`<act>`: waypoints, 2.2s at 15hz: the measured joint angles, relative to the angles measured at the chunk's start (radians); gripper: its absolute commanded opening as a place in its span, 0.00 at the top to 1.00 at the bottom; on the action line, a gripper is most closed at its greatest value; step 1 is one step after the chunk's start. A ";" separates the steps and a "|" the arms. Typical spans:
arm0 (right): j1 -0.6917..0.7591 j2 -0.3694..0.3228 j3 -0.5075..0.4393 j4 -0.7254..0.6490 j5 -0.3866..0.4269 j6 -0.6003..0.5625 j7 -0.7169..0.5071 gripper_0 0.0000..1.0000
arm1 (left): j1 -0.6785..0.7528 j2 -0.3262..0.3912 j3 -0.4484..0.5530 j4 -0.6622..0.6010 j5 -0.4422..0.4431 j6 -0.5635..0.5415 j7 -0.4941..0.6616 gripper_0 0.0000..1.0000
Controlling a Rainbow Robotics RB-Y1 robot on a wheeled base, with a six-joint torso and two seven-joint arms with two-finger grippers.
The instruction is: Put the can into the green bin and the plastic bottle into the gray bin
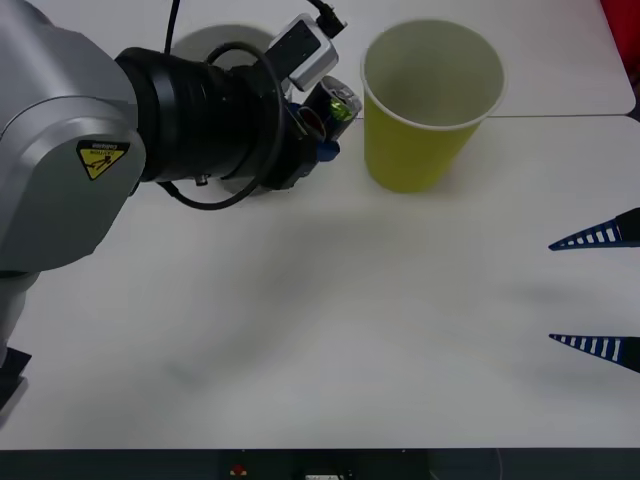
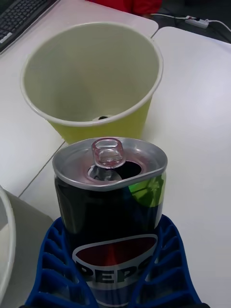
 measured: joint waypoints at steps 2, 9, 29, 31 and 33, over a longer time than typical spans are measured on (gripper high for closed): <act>0.000 0.000 0.000 0.000 0.000 0.000 0.000 0.00 | -0.108 -0.018 -0.027 0.069 -0.007 -0.032 0.001 1.00; 0.000 0.000 0.000 0.000 0.000 0.000 0.000 0.00 | -0.414 -0.119 -0.099 0.400 -0.034 -0.031 0.001 1.00; 0.000 0.000 0.000 0.000 0.000 0.000 0.000 0.00 | -0.659 -0.325 -0.194 0.962 -0.162 0.200 -0.042 0.71; 0.000 0.000 0.000 0.000 0.000 0.000 0.000 0.00 | -0.659 -0.324 -0.194 0.962 -0.162 0.196 -0.052 0.00; 0.000 0.000 0.000 0.000 0.000 0.000 0.000 0.00 | -0.659 -0.325 -0.193 0.962 -0.157 0.196 -0.058 0.00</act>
